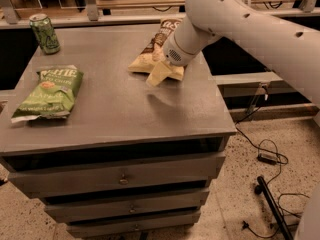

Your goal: Move brown chip bag near green jalapeno chip bag

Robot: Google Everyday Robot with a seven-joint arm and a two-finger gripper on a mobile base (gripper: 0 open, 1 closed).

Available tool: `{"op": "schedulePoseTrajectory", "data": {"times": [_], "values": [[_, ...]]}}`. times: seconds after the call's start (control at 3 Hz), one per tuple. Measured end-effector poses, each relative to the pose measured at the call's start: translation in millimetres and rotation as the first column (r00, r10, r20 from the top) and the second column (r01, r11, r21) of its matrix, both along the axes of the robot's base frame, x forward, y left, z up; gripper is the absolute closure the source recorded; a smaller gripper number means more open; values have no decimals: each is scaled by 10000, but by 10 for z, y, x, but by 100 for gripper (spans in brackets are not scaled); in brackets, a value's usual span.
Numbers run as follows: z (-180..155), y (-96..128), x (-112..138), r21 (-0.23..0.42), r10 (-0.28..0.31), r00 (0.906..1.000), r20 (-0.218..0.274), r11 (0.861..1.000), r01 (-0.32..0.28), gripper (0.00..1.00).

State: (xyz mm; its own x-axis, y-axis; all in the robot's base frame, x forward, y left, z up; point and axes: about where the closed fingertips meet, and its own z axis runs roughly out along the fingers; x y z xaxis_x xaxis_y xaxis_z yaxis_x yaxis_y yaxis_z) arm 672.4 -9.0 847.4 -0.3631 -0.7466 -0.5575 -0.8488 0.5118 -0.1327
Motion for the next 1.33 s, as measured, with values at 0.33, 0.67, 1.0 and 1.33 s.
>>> {"op": "schedulePoseTrajectory", "data": {"times": [0.33, 0.67, 1.0, 1.33], "values": [[-14, 14, -3, -6, 25, 10000, -22, 10000, -25, 49], [-14, 22, -5, -10, 39, 10000, -35, 10000, -39, 72], [11, 29, -6, -14, 52, 10000, -47, 10000, -52, 100], [14, 29, -6, -13, 53, 10000, -46, 10000, -53, 100]]}}
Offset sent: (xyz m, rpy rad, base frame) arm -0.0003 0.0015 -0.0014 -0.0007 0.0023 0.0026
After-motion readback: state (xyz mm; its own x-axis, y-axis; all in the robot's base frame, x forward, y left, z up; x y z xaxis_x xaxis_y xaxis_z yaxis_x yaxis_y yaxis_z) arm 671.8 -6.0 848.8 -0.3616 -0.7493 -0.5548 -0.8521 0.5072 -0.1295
